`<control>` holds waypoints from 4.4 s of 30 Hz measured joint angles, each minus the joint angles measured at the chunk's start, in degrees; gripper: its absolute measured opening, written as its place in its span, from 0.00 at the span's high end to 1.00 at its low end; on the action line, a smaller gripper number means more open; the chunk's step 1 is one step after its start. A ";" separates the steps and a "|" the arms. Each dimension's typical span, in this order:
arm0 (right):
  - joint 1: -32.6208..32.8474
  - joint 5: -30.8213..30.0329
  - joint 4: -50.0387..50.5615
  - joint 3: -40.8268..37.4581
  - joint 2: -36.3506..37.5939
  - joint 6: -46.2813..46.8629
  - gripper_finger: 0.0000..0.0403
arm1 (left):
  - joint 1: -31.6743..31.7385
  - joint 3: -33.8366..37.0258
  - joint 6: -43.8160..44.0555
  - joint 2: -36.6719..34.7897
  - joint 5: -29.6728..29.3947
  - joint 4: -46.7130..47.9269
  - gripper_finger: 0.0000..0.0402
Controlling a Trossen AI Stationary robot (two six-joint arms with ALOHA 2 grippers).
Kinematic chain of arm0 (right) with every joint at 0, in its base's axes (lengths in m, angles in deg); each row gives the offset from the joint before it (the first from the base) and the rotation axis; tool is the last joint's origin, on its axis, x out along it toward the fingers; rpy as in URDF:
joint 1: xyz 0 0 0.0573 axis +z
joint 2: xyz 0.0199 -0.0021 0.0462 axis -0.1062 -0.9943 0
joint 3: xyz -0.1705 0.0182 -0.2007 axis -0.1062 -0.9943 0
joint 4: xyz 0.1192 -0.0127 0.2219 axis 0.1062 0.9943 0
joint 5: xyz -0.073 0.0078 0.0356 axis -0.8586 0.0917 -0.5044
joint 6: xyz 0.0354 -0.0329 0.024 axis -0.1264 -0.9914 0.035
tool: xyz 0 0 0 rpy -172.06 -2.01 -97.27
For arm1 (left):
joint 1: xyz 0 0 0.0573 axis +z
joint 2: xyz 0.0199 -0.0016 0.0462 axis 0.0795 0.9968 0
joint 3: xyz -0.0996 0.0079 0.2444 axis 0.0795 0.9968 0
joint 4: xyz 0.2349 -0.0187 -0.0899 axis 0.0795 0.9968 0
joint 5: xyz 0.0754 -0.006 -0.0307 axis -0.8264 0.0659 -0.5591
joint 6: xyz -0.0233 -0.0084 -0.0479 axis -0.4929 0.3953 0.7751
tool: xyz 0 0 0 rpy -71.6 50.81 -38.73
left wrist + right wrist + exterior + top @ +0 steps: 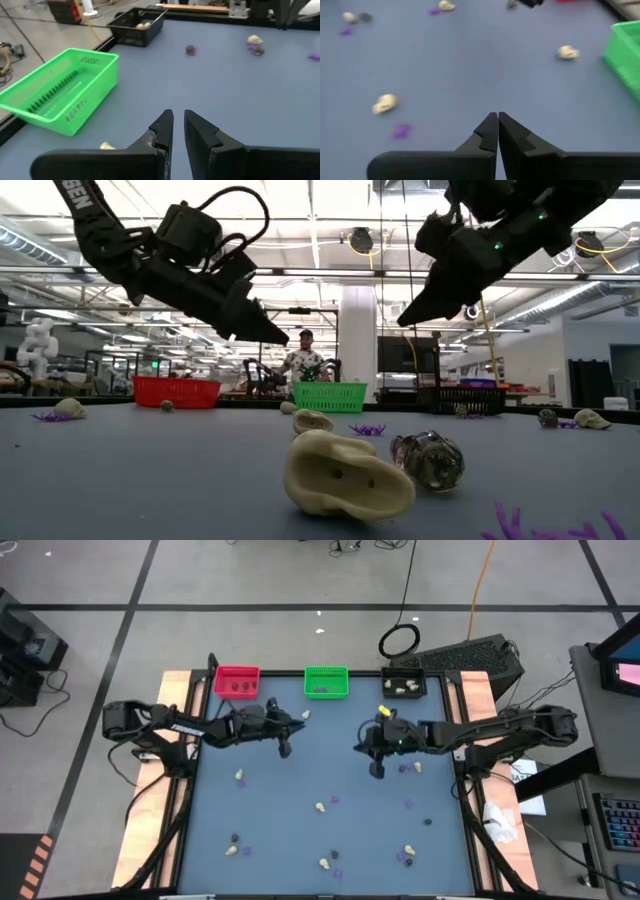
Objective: Sort Halloween decoration
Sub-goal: Put the white skull toy into the black bin
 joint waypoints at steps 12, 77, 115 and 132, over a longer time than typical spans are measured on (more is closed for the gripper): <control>16.39 -5.13 0.09 0.02 -4.90 8.07 0.80 | -5.77 0.02 -1.55 0.00 0.00 -0.10 0.90; 35.44 -1.37 20.88 52.81 -53.90 33.69 0.55 | -20.13 -0.02 1.55 0.02 -0.76 2.28 0.90; 27.57 -4.92 41.55 64.68 -53.92 23.67 0.89 | -19.37 -0.02 7.50 0.02 -11.66 9.87 0.90; 11.07 -14.33 73.82 76.30 -52.08 7.29 0.89 | -1.58 3.36 8.76 -5.64 -13.13 16.79 0.90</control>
